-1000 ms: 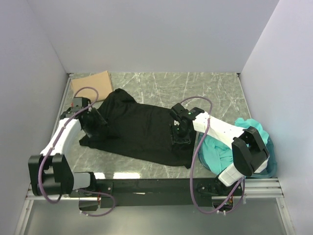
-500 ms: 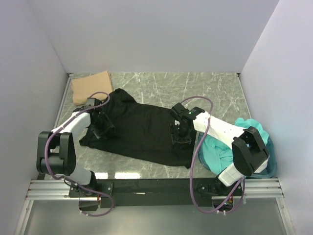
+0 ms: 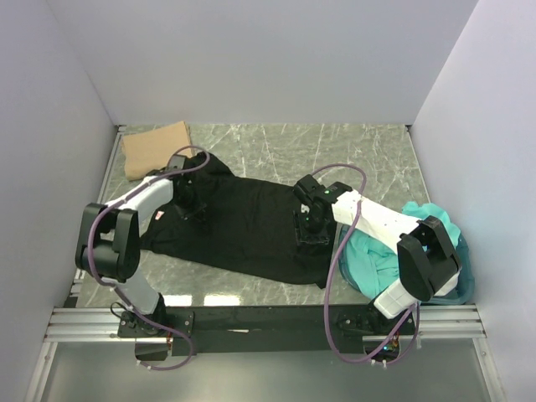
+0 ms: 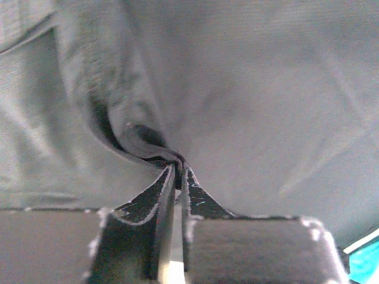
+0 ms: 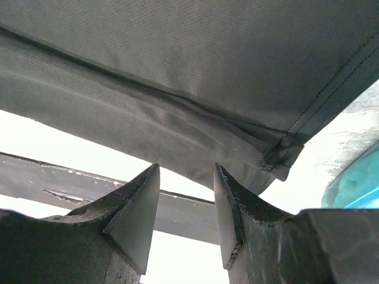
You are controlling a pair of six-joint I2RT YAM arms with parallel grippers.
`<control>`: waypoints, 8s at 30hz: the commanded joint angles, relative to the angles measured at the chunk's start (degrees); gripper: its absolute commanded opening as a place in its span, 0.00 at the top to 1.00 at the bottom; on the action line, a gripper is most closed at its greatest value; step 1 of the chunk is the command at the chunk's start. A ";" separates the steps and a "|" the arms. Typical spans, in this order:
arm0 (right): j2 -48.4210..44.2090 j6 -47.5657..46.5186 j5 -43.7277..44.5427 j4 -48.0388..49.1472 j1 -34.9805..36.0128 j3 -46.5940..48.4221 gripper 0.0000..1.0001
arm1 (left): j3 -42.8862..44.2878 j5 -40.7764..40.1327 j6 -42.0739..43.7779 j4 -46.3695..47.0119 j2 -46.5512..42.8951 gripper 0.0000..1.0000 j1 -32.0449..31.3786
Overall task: Fold and stack the t-shirts
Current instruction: Fold the tshirt
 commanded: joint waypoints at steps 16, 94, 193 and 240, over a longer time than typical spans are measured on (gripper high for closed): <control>0.77 -0.66 0.89 -1.22 -1.73 2.29 0.51 | 14.92 -8.08 4.31 -6.18 11.87 0.91 -9.36; 2.27 -1.98 -2.45 10.03 2.40 -8.01 0.54 | -21.57 2.56 -9.31 0.41 -28.82 0.10 19.64; 21.07 -13.58 -8.16 16.35 -26.34 11.61 0.55 | 17.20 -1.31 -4.65 6.21 8.00 0.16 11.82; 22.83 -14.90 -7.72 14.33 -25.46 12.84 1.00 | 27.05 -6.24 1.94 3.66 21.27 0.53 14.81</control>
